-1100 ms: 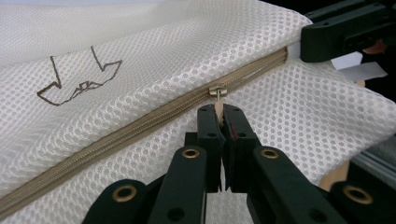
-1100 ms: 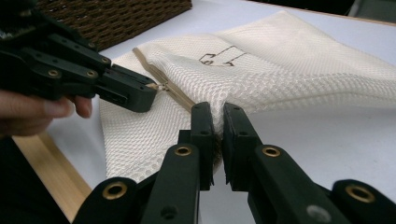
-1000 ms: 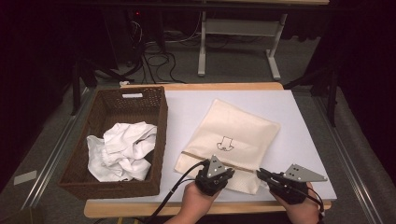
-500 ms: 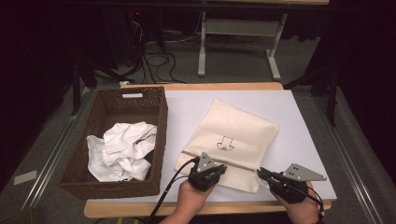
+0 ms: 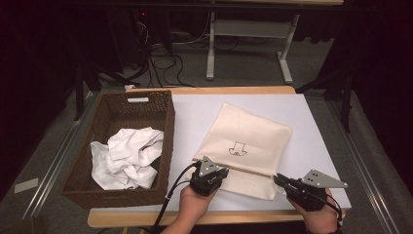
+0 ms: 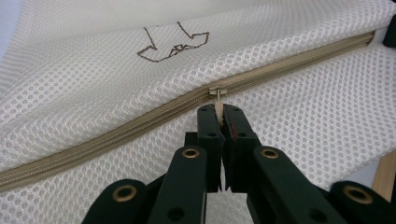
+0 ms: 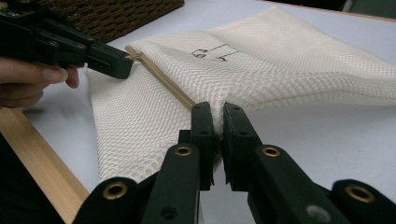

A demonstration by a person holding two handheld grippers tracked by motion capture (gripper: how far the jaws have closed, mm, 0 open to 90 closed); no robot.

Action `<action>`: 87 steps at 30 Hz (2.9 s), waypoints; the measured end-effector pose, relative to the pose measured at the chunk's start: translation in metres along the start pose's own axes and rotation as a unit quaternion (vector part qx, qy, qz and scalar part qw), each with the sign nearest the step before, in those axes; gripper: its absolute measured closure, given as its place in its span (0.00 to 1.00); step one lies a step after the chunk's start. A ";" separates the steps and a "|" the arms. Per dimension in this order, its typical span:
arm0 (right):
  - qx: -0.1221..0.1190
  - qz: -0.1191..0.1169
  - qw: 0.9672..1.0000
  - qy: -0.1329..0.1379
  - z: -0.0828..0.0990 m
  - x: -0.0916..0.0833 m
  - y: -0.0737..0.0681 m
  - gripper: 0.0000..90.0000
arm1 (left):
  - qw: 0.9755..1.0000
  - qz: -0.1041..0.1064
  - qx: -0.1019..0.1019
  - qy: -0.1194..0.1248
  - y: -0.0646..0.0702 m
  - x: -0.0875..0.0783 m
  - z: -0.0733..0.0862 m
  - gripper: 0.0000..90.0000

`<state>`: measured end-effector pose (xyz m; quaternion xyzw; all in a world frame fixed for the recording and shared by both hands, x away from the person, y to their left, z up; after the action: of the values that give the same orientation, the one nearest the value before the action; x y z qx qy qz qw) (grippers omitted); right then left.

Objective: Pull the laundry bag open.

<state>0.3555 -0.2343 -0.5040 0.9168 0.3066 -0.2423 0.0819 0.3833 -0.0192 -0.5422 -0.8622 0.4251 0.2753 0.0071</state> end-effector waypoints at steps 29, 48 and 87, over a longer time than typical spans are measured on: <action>0.025 0.017 1.000 0.004 0.004 -0.013 0.025 0.95 | 0.996 -0.074 -0.048 -0.018 -0.040 -0.010 0.016 0.97; 0.054 0.043 0.998 0.008 0.011 -0.024 0.050 0.95 | 0.989 -0.133 -0.051 -0.040 -0.054 -0.016 0.022 0.97; 0.025 0.020 0.999 -0.034 0.021 -0.007 0.032 0.69 | 0.994 -0.104 -0.024 0.026 -0.038 -0.024 0.005 0.50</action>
<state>0.3615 -0.2701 -0.5187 0.9158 0.2791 -0.2793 0.0736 0.3971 0.0236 -0.5433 -0.9087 0.3261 0.2605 0.0036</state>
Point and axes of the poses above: each handheld gripper's, and its own axes: x roughly forward along the jaws, z roughly out of its underside, y roughly to its right, the point moved 8 cm from there along x, roughly forward along the jaws, and after that the axes turned 6 degrees about z, right-handed, at the moved point
